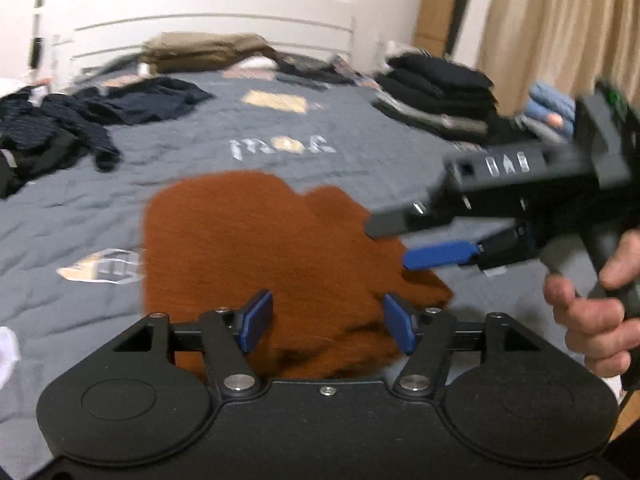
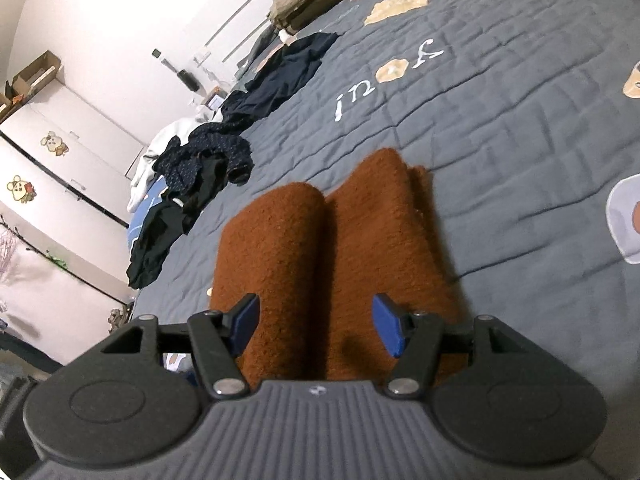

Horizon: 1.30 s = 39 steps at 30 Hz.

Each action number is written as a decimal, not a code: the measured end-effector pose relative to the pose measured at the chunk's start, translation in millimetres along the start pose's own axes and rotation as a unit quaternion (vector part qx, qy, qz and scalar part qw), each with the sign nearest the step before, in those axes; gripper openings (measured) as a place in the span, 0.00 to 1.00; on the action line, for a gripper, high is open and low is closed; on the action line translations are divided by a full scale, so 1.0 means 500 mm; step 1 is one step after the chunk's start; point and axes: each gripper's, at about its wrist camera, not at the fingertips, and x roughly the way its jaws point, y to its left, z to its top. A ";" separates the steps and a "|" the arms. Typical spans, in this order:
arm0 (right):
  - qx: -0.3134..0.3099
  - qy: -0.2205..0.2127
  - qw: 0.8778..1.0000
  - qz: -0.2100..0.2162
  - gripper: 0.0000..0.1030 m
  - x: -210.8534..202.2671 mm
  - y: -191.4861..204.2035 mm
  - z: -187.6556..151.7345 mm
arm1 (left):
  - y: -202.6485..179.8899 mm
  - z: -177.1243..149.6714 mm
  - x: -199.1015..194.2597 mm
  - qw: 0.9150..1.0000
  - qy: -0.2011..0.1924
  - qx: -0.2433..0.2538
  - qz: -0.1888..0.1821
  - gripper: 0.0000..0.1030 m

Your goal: Fold clothes

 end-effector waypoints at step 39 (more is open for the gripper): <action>-0.024 -0.051 0.998 0.035 0.20 0.021 0.072 0.016 | 0.028 -0.021 -0.080 0.993 -0.042 0.112 0.028 0.80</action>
